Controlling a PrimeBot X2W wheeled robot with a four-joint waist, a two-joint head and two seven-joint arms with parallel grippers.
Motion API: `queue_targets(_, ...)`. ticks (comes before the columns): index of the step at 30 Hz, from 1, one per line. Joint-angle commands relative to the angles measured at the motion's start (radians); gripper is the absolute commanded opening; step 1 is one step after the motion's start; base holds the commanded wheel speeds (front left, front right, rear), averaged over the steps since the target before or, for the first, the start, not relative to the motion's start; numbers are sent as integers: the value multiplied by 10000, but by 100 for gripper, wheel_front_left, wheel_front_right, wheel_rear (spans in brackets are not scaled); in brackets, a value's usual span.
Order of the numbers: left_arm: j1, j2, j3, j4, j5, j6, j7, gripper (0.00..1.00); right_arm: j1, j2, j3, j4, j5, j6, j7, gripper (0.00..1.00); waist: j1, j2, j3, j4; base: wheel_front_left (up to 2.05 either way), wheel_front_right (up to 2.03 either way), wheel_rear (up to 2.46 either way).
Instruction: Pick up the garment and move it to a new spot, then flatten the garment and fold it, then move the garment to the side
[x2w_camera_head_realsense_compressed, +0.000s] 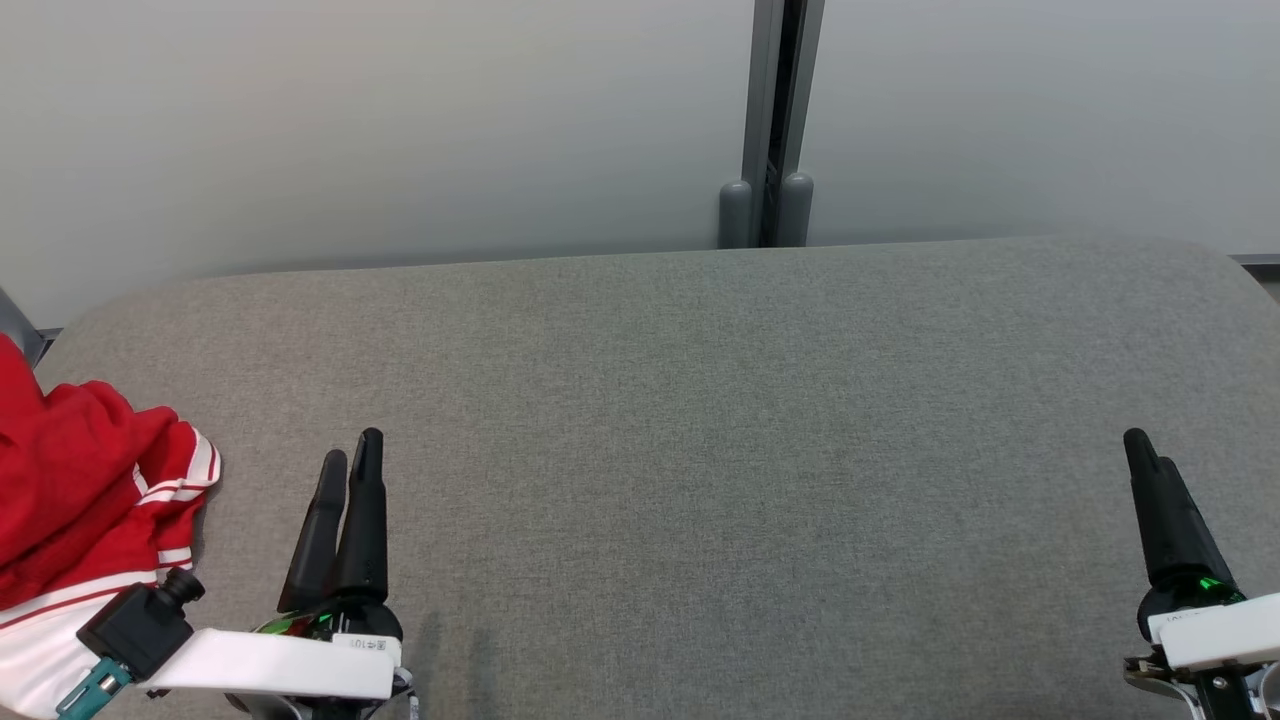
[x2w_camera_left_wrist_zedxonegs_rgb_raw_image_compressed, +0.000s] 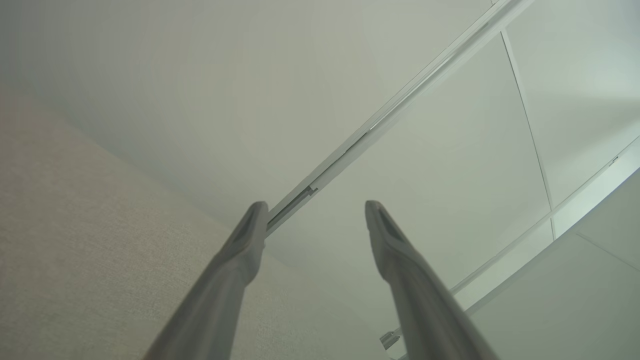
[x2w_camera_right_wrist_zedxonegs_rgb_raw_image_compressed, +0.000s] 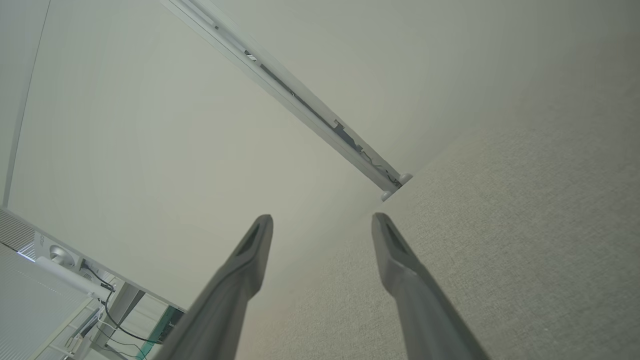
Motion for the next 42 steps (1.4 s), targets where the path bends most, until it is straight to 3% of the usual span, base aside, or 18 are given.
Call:
queue_targets(1,-268,125,-13,-188,439,78,-2,100,-255,-167,96,-186,-471,11,-158,100,0,0,-11,12,0,0,0)
queue_targets(17,-320,663,-265,-667,3287,739,437,100,-558,-69,629,43,-3391,13,-626,100,0,0,-91,114,0,0,0)
queue_targets(42,-375,866,-315,235,5491,1206,557,100,-907,37,1143,1171,-6450,18,-1406,100,0,0,-111,224,0,0,0)
